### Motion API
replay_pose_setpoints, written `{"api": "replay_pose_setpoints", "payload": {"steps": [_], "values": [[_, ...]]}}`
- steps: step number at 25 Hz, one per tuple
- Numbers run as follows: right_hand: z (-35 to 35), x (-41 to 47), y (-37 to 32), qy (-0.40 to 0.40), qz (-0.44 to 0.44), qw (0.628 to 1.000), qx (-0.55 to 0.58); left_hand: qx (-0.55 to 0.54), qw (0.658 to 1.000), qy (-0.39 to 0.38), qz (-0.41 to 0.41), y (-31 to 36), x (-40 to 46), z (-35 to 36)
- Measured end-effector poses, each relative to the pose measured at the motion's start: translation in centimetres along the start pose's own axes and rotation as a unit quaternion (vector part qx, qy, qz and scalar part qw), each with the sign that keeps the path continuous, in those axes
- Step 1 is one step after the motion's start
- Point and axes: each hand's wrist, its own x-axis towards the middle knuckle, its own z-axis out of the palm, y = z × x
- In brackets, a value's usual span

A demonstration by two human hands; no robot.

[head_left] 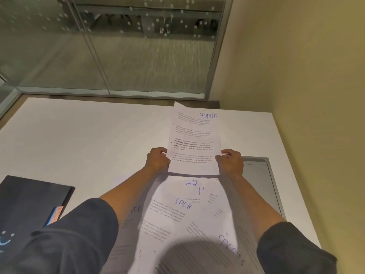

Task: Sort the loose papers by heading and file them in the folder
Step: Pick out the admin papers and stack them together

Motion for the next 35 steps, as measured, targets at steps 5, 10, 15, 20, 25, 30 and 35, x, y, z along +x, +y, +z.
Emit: {"api": "replay_pose_setpoints", "payload": {"steps": [5, 10, 15, 20, 25, 30, 35], "values": [[0.6, 1.2, 0.7, -0.014, 0.005, 1.0, -0.009, 0.04, 0.999, 0.024, -0.004, -0.4, 1.5, 0.2], [0.7, 0.9, 1.1, -0.027, 0.004, 1.0, -0.002, 0.057, 0.998, 0.016, -0.017, -1.1, 0.8, 0.2], [0.5, 1.0, 1.2, -0.048, -0.003, 0.999, -0.01, 0.118, 0.992, -0.044, 0.0, -1.3, 0.4, 0.0], [0.1, 0.8, 1.4, -0.071, -0.017, 0.995, -0.071, 0.21, 0.976, -0.053, 0.019, -1.4, 0.5, -0.1], [-1.6, -2.1, 1.7, -0.103, -0.074, 0.988, -0.089, 0.244, 0.967, -0.055, 0.051, -2.1, -1.4, -1.1], [-3.2, -10.0, 4.4, -0.168, -0.126, 0.967, -0.146, 0.238, 0.962, -0.064, 0.121, -4.3, -8.8, -0.8], [-3.2, -18.9, 10.9, -0.18, -0.127, 0.933, -0.283, 0.308, 0.936, -0.078, 0.152, -10.1, -19.0, -0.2]]}}
